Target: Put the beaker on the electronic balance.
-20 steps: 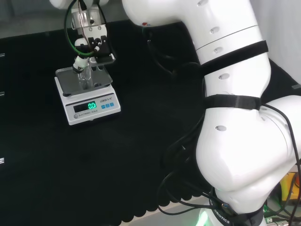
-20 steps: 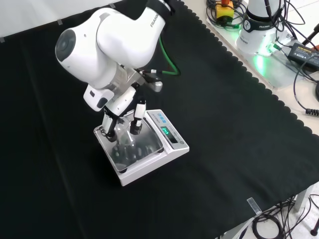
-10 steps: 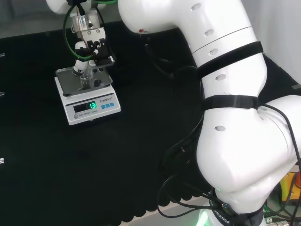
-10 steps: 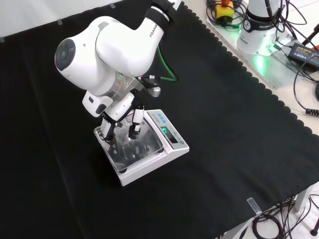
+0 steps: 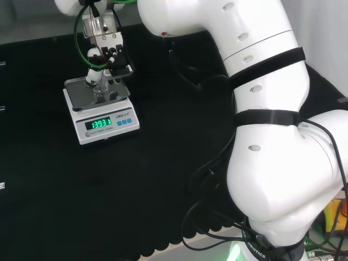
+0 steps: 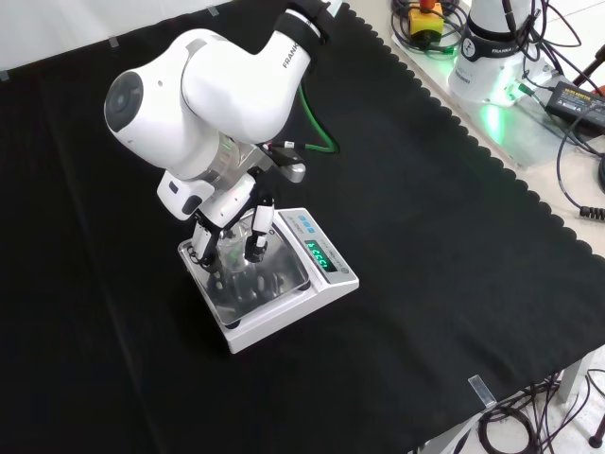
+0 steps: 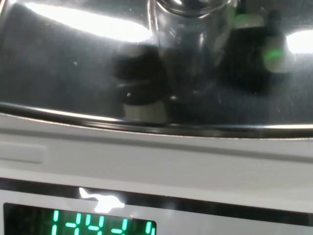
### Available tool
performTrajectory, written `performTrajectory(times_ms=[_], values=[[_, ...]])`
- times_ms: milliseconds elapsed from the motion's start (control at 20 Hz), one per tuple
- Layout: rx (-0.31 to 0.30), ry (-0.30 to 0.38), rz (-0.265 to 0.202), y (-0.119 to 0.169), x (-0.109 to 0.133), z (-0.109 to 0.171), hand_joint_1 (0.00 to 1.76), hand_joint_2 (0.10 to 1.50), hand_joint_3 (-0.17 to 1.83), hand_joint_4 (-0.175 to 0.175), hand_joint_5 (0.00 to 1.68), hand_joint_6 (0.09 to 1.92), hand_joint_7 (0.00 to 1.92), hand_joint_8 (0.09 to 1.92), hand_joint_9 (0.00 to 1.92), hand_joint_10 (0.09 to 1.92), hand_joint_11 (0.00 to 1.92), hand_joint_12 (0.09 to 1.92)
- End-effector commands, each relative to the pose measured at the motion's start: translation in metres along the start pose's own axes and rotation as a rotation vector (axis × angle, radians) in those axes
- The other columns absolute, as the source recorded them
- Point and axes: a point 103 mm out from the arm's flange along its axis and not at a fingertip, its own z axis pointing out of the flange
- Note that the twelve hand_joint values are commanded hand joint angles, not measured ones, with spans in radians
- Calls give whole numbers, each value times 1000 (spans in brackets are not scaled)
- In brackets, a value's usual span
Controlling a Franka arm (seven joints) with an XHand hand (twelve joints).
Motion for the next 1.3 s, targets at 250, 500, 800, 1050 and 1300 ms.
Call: performTrajectory(times_ms=[250,500,800,1050,1300], values=[[-2,52,-12,-4,-2,-7,781,1172,-175,-161,415,891,710,891,1062,513,1169,877],[-7,49,-1,-3,-1,-7,720,1132,-175,-142,344,819,643,913,917,624,1045,978],[-1,29,-3,-1,1,-5,732,1138,-175,-143,355,814,630,913,897,634,1034,988],[-8,43,-8,2,7,-6,726,1136,-175,-144,355,810,630,913,896,636,1036,986],[-27,52,-1,-2,5,-12,508,1025,-175,-120,324,727,577,915,737,729,840,1141]])
